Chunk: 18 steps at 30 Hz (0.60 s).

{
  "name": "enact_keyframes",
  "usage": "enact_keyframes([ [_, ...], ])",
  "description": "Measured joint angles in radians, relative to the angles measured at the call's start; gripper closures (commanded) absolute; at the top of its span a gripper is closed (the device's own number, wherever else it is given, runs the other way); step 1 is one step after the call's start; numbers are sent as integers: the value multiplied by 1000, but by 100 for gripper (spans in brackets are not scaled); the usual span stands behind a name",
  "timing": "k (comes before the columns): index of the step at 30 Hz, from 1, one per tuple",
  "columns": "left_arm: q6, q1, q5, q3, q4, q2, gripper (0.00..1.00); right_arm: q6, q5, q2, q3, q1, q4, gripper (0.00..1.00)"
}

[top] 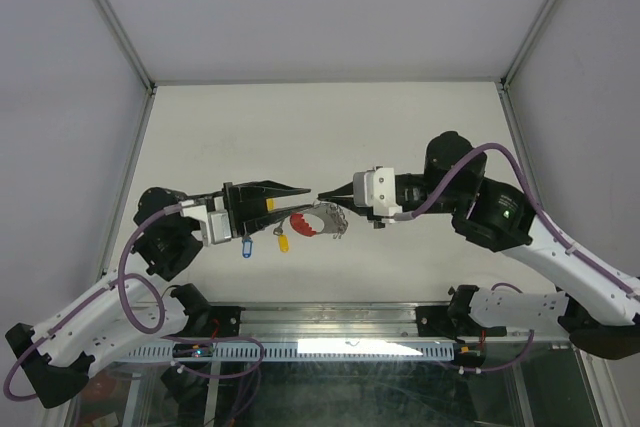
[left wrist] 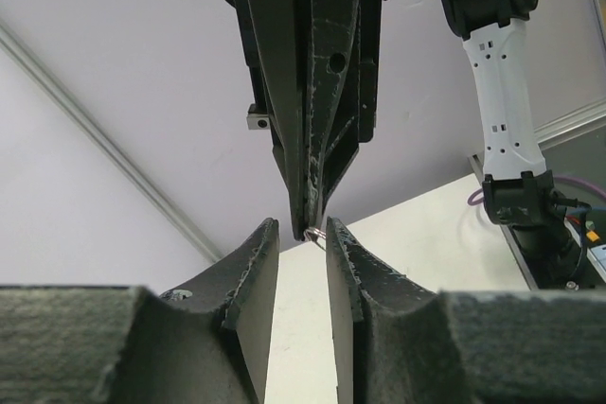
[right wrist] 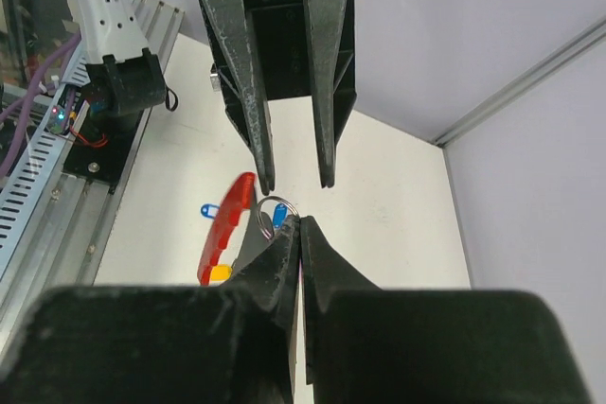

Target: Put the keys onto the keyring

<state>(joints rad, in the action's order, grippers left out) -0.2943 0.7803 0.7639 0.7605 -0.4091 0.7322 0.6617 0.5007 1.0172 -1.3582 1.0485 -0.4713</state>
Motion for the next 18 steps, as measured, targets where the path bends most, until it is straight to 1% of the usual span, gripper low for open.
enact_keyframes([
  [3, 1, 0, -5, 1, 6, 4, 78, 5, -13, 8, 0, 3, -19, 100],
  [8, 3, 0, -13, 2, 27, 12, 75, 13, -41, 14, 0, 9, -27, 100],
  [18, 48, 0, -137, 32, 98, 2, 71, 18, -147, 14, 1, 12, -29, 100],
])
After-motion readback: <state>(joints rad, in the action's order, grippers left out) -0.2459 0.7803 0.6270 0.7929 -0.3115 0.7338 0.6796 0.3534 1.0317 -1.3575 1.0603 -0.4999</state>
